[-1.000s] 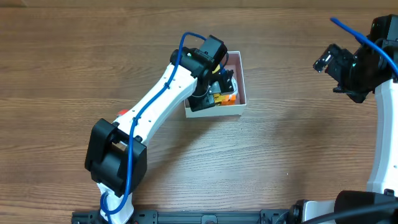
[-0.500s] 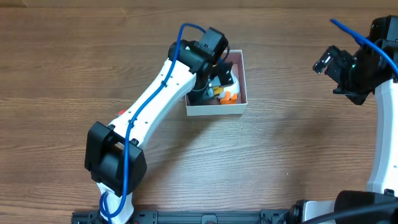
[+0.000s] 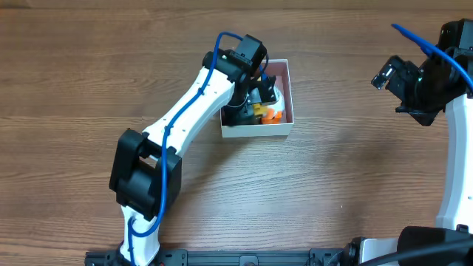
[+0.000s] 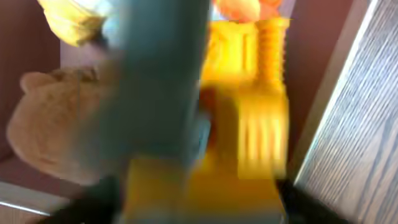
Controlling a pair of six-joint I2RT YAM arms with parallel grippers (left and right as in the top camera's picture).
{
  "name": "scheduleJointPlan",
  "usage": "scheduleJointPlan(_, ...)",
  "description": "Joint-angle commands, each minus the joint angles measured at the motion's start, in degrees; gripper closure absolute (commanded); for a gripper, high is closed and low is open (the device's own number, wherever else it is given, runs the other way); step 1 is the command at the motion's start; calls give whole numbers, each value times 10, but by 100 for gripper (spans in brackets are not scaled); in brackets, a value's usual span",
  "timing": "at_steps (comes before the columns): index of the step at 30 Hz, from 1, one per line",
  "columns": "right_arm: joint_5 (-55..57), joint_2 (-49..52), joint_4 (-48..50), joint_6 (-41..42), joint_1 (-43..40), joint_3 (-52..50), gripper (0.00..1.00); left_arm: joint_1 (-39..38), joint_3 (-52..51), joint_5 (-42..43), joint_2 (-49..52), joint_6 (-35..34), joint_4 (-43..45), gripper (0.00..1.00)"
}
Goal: Pack container
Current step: 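Move the excavator right and lower it into the box, releasing, then move the left gripper back and grasp the red ball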
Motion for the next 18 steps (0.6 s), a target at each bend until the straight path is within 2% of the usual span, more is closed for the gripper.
scheduleJointPlan(1, -3, -2, 2, -3, -1, 0, 0, 2, 1, 6, -3, -3, -14, 0)
scheduleJointPlan(5, -3, -2, 3, -3, -1, 0, 0, 2, 30, 3, -4, -34, -55, 0)
scheduleJointPlan(10, -3, -2, -1, -3, -1, 0, 0, 2, 130, 4, -5, -111, -146, 0)
scheduleJointPlan(11, -3, -2, -3, -3, -1, 0, 0, 2, 161, 5, -5, -114, -188, 7)
scheduleJointPlan(12, -3, -2, -5, -3, -1, 0, 0, 2, 193, 4, -5, -115, -223, 22)
scheduleJointPlan(13, -3, -2, -8, -3, -1, 0, 0, 3, 226, 4, -7, -130, -259, 23)
scheduleJointPlan(16, -3, -2, -13, -3, -1, 0, 0, 10, 283, -14, -36, -200, -314, 17)
scheduleJointPlan(18, -3, -2, -17, -3, -1, 0, 0, 20, 283, -50, -87, -233, -313, 14)
